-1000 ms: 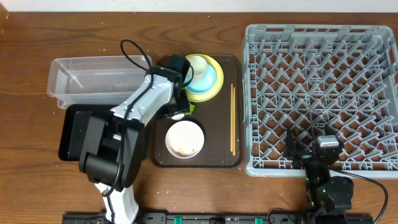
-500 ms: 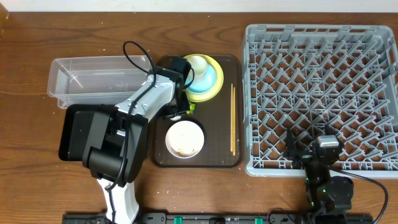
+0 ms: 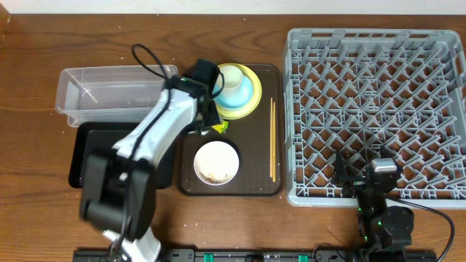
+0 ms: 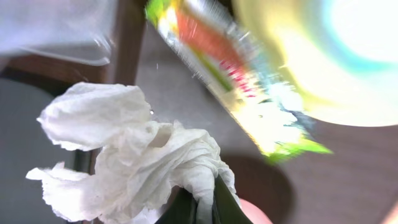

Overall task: Sort waste into correct bins and load items into the dishwasher rack
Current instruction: 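Carry the tissue with the left gripper into the clear plastic bin and release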

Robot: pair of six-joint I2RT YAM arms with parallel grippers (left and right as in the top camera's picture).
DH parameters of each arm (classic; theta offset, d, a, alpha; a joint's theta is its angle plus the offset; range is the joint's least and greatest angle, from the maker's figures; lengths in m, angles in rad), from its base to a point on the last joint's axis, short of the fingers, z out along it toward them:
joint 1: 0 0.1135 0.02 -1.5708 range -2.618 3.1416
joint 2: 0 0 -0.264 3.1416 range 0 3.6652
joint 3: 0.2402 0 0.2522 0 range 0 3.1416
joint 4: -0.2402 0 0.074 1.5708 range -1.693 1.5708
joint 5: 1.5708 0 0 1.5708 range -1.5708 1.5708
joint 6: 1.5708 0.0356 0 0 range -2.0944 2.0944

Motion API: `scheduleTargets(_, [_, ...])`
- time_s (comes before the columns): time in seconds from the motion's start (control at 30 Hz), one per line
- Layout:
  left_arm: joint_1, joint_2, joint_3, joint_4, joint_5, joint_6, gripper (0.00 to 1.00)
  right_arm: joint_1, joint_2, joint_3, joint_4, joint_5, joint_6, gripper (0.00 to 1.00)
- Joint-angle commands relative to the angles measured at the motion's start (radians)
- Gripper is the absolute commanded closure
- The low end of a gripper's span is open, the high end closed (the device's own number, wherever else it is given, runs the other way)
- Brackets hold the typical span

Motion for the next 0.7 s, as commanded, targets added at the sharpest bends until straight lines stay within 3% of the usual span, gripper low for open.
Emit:
scheduleTargets(0.0, [0.031,-0.091,0.022,0.019,-0.02,0.009,0.94,0.009,-0.005,-0.002,-0.004,-0.004,-0.006,0.01])
scheduleTargets(0.23, [0.153,-0.176,0.022,0.099,-0.088,0.025,0.93,0.009,-0.005,-0.002,-0.004,-0.004,-0.006,0.01])
scheduleTargets(0.67, [0.348,-0.113,0.021,0.21,-0.113,0.025,0.88,0.009,-0.005,-0.002,-0.004,-0.004,-0.006,0.01])
